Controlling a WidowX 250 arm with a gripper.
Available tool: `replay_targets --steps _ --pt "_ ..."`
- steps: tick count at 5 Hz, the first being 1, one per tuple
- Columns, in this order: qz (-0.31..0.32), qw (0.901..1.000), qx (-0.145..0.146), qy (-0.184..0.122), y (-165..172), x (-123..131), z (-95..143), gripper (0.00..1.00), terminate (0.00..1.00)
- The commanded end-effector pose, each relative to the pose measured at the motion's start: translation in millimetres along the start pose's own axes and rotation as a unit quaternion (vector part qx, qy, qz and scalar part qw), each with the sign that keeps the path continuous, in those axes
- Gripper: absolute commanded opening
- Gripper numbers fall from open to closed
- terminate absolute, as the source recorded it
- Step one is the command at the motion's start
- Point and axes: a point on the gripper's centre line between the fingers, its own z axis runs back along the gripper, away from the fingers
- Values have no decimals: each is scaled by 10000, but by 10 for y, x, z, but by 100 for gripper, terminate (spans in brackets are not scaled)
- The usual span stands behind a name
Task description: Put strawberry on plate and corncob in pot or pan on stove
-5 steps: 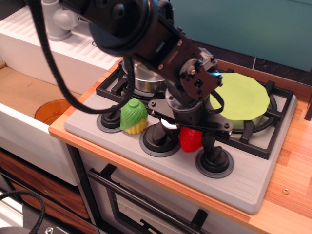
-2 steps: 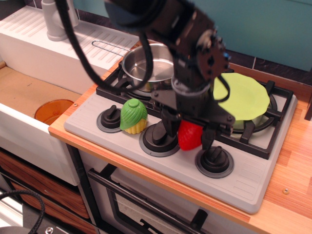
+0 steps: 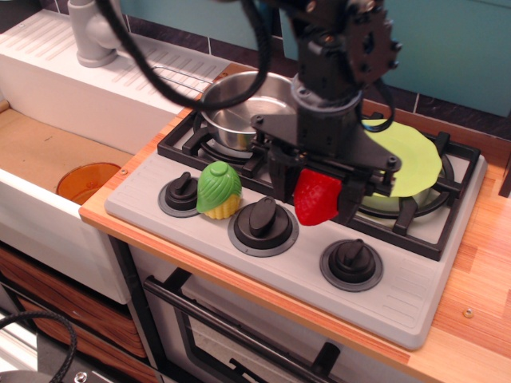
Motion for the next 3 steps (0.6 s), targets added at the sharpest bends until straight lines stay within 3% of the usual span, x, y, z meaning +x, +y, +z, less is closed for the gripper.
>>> replay_targets --steps 1,3 --pt "78 9997 -41 -239 -116 310 243 0 0" --pt "40 9998 34 -187 -184 732 219 0 0"
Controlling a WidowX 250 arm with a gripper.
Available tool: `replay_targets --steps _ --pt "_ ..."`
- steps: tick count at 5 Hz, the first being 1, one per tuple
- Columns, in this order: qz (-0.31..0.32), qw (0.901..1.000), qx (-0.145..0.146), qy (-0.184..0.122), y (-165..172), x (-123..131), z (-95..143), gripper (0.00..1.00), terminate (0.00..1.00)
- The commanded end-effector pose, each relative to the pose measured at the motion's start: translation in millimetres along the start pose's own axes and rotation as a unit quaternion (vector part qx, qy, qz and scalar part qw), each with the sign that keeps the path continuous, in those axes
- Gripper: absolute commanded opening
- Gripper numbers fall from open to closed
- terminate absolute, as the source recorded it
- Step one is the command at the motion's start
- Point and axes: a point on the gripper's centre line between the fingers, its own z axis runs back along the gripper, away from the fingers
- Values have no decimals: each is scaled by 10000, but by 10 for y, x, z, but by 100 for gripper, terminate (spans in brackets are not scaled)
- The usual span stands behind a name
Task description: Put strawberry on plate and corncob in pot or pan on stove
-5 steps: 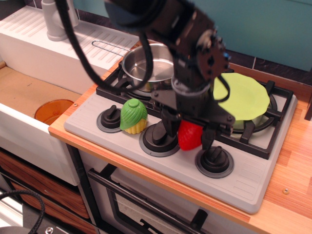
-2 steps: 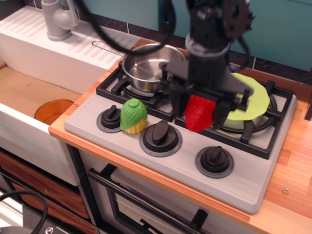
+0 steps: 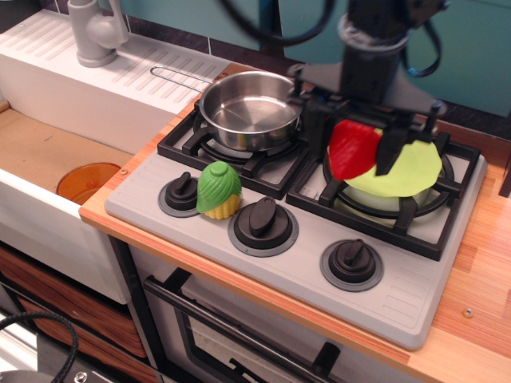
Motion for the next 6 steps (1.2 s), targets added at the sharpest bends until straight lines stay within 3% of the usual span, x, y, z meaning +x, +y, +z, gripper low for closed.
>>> replay_targets --steps 1,4,5,6 --pt "-112 9996 -115 -253 -30 468 22 0 0" --pt "-7 9988 -362 -320 -124 396 -172 0 0" --pt "18 9983 -348 -462 -146 368 -243 100 0" --pt "20 9984 -352 -445 -159 337 -218 100 0"
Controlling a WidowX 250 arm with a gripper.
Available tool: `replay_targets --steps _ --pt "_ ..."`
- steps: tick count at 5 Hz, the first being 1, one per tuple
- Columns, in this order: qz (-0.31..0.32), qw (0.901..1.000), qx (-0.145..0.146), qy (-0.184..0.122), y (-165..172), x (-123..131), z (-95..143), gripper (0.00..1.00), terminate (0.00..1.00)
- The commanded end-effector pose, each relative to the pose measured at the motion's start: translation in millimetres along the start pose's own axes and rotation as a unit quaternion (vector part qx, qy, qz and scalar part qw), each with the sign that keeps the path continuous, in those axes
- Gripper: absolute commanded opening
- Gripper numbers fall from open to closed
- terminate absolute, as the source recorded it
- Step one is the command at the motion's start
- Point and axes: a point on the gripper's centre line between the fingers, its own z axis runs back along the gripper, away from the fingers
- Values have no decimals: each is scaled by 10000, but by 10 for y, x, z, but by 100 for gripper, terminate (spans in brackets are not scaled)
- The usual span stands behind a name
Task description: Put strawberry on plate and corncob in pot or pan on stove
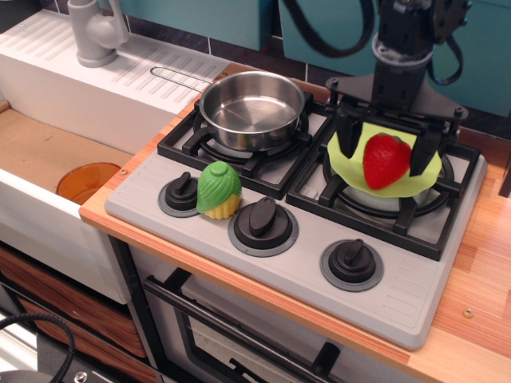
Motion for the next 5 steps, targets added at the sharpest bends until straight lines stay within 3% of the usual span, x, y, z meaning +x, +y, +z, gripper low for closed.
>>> replay_targets --steps 1,3,4,5 --pt "31 9998 -57 -201 -54 58 217 100 0" --pt "-90 9998 115 105 85 35 561 100 0" --pt "-478 9982 -32 352 307 61 672 100 0" --pt "-478 9982 -32 352 307 61 672 100 0"
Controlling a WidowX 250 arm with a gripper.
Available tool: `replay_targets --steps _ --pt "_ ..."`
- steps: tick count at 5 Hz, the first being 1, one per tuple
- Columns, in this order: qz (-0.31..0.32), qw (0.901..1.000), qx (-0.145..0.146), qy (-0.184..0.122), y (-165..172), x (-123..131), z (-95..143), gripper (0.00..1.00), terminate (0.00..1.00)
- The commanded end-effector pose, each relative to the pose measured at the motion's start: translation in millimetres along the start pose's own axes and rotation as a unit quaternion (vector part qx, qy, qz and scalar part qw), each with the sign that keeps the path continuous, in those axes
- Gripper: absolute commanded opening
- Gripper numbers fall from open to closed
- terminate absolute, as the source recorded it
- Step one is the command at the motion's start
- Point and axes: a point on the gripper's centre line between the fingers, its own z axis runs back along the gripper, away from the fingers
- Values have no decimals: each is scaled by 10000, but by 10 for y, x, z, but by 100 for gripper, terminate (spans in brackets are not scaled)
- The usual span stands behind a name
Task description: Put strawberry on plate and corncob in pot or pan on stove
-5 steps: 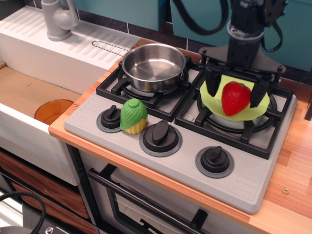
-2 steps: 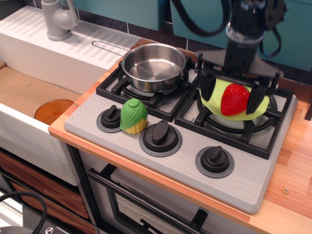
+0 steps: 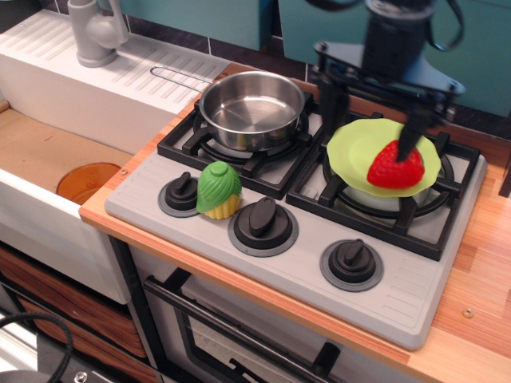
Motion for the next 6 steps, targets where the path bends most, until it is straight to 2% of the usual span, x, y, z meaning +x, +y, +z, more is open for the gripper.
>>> replay_targets --steps 1,2,3,4,5,6 --pt "55 9990 -66 -431 28 94 277 100 0" --pt "55 9990 -66 -431 28 94 277 100 0" --pt "100 9984 198 -517 309 -45 486 100 0" --pt "294 9965 452 -634 396 -153 557 100 0" --pt "241 9936 709 -850 521 -235 516 100 0" --pt "242 9907 824 -1059 652 -287 394 100 0"
